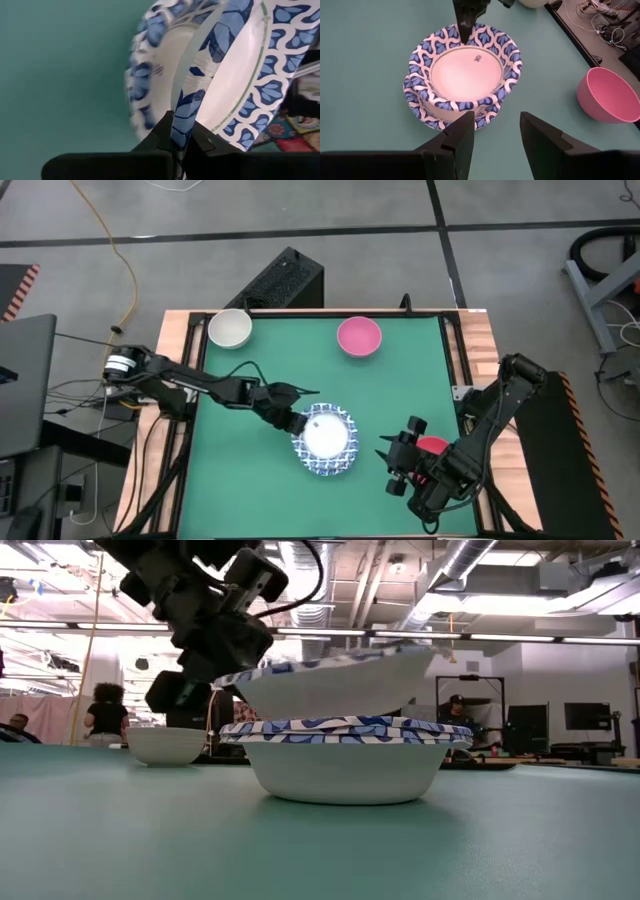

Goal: Nest bowls inside each other
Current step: Stack the white with blue patterned bowl on top of the white with blue patterned bowl

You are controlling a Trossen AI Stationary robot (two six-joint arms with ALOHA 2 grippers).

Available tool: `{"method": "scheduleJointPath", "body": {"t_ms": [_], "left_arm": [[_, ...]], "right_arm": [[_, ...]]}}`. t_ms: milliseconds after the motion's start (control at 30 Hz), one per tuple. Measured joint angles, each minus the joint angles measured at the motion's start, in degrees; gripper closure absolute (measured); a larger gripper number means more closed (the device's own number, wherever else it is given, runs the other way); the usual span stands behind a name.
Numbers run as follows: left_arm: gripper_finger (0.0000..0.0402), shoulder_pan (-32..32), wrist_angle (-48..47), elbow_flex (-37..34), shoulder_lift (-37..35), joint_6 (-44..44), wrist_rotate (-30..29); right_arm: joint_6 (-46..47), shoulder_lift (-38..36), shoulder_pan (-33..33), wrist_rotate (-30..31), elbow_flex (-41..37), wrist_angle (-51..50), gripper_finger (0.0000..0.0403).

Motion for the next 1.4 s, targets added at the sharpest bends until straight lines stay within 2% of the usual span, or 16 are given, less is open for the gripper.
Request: {"method": "scheduleJointPath", "body": {"t_ms": [267,700,1400], "left_arm": [[0.0401,1.6,3.8,0.0,3.8,-0.3,3.6],[0.0401,1.5,3.3,0.0,3.8,-0.9,3.6],[0.0401,1.0,3.1,0.0,4.1,-2.2,3.5]], "right_arm": [[-0.6,0.0,0.0,-0.1,0.0,0.6,0.0223],[-0.6,0.0,0.0,-0.5,-3.2,1.9,0.0223],[-0.6,0.0,0.0,-0.5,-3.2,2.7,0.0223]]}}
